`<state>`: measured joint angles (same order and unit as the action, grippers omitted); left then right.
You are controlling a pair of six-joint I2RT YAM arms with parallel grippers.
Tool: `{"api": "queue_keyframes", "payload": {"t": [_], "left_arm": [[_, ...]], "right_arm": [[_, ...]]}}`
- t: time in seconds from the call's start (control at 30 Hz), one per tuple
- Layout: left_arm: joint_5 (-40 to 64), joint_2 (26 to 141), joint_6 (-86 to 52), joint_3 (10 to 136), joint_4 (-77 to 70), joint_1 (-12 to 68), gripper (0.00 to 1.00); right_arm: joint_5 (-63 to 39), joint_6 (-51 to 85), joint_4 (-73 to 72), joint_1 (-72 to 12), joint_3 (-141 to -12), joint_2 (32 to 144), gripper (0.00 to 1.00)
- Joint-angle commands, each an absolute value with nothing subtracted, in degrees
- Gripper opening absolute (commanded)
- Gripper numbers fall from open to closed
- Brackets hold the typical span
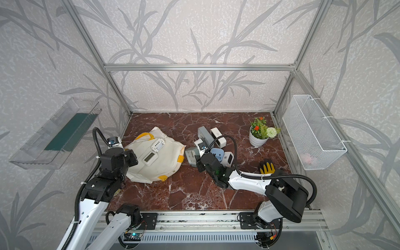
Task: Take the alarm clock out of the canvas bag
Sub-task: Place the alarm at the center of the board.
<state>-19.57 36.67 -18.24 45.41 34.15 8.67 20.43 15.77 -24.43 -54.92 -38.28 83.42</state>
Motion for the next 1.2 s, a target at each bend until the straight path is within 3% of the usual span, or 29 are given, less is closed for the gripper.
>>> {"api": "queue_keyframes", "payload": {"t": [0.0,0.6,1.17], "left_arm": [[-20.14,36.1,-19.43,45.15,34.35,8.35,0.0],[-19.51,35.9,-19.24,44.82,33.92,8.28,0.0],[-19.52,35.42,-19.16,44.55,34.01,8.28,0.0]], "right_arm": [[21.97,14.89,-24.69,-56.74,-36.6,82.15,0.12],[16.95,14.99,-16.92,-58.18,-30.96,76.47,0.47],[13.97,13.8,-10.31,-58.21,-34.0,77.3,0.55]]}}
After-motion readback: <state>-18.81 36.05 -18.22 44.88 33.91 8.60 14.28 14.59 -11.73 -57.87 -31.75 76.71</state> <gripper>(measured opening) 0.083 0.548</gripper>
